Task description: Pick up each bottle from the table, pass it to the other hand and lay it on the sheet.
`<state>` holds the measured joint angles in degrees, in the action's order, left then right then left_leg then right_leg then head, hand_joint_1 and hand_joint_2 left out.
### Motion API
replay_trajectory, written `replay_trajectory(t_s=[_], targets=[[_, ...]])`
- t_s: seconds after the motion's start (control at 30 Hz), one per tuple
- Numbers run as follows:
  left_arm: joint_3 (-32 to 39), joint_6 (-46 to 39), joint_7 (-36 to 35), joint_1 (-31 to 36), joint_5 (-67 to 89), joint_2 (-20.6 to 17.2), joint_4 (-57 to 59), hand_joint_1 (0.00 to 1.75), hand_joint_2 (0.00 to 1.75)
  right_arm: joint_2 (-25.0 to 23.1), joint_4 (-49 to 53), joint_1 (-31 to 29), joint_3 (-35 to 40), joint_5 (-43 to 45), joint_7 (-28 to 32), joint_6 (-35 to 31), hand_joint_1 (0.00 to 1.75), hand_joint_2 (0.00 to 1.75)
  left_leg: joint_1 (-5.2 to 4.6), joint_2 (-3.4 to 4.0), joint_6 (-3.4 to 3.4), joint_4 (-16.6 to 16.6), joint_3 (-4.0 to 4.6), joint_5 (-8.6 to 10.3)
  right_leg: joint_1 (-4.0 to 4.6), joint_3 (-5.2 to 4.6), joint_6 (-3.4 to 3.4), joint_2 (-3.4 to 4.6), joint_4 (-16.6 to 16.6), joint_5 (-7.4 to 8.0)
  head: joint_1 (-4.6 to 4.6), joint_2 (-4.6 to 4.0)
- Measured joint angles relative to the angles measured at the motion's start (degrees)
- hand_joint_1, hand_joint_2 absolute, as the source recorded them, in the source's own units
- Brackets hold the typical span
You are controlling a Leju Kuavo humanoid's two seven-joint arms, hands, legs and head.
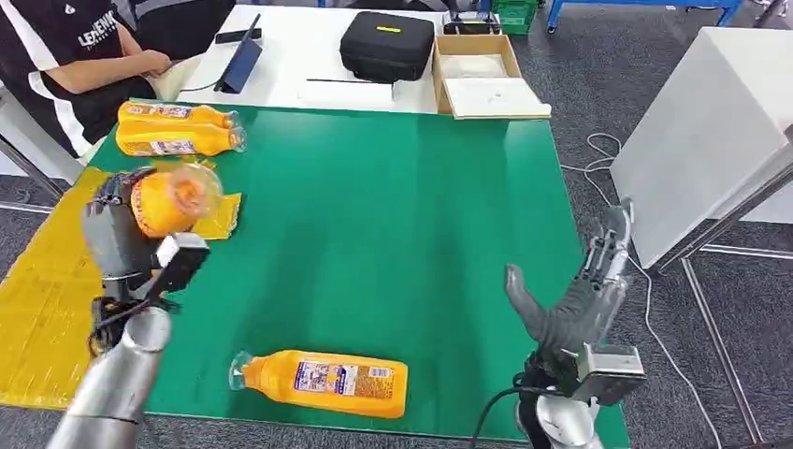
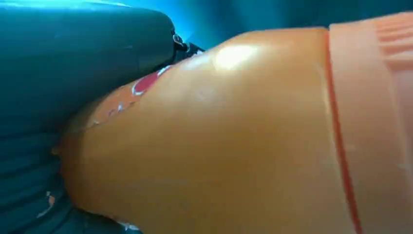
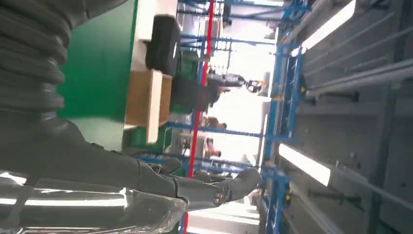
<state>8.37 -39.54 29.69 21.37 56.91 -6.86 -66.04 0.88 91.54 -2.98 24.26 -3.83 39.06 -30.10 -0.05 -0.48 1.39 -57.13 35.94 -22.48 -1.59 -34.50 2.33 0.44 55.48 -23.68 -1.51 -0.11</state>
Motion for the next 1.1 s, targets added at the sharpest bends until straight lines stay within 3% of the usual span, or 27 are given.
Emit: replay_trajectory(t_s=[0.13, 0.37, 0.47, 0.6, 0.83, 1.1], targets=[[9.0, -0.1, 1.9, 1.9, 22.1, -0.6, 7.8, 1.75, 1.75, 0.6, 0.8, 1.7, 0.0, 0.4, 0.7, -0.8, 0.0, 1.75, 0.01, 0.04, -0.02, 0.0, 0.02, 0.01, 0.01, 0.01, 0.0, 0.03, 0.0, 0.01, 0.07, 0.0], [13.5, -0.3, -0.7, 2.4, 29.5, -1.4, 14.2, 1.75, 1.75, 1.5, 1.2, 3.1, 0.0, 0.6, 0.9, -1.0, 0.0, 1.75, -0.06, -0.07, -0.02, 0.0, 0.08, -0.01, -0.05, -0.01, 0.01, 0.0, 0.0, 0.0, 0.02, 0.0], [12.0, -0.3, -7.5, 2.3, 32.2, -2.5, 15.8, 1.75, 1.75, 1.7, 1.2, 3.2, 0.0, 0.5, 0.9, -1.0, 0.0, 1.75, -0.06, -0.03, -0.02, 0.0, 0.07, -0.02, -0.04, -0.05, 0.01, 0.02, 0.0, 0.0, 0.04, 0.0], [3.1, -0.3, -18.4, 2.3, 32.8, -6.0, 19.5, 1.75, 1.75, 1.7, 1.3, 3.8, -0.2, 0.3, 0.9, -0.8, 0.0, 1.75, -0.04, -0.05, -0.02, 0.0, 0.07, -0.02, -0.02, -0.03, 0.0, 0.0, 0.0, 0.0, 0.02, 0.0], [0.0, -0.3, -20.7, 2.2, 32.4, -9.1, 26.3, 1.75, 1.75, 2.5, 1.3, 5.3, -1.0, -0.3, 0.9, 0.4, 0.0, 1.75, -0.03, -0.01, -0.03, 0.0, 0.08, -0.02, -0.01, -0.03, 0.0, 0.07, 0.0, 0.0, 0.07, 0.0], [8.6, -0.3, -19.3, 0.2, 31.1, -10.4, 31.7, 1.75, 1.75, 3.1, 1.3, 5.7, -1.5, -0.5, 0.9, 2.5, 0.0, 1.75, -0.02, -0.02, -0.05, 0.0, 0.1, -0.04, -0.01, -0.06, -0.01, 0.05, 0.0, -0.02, 0.04, 0.0]])
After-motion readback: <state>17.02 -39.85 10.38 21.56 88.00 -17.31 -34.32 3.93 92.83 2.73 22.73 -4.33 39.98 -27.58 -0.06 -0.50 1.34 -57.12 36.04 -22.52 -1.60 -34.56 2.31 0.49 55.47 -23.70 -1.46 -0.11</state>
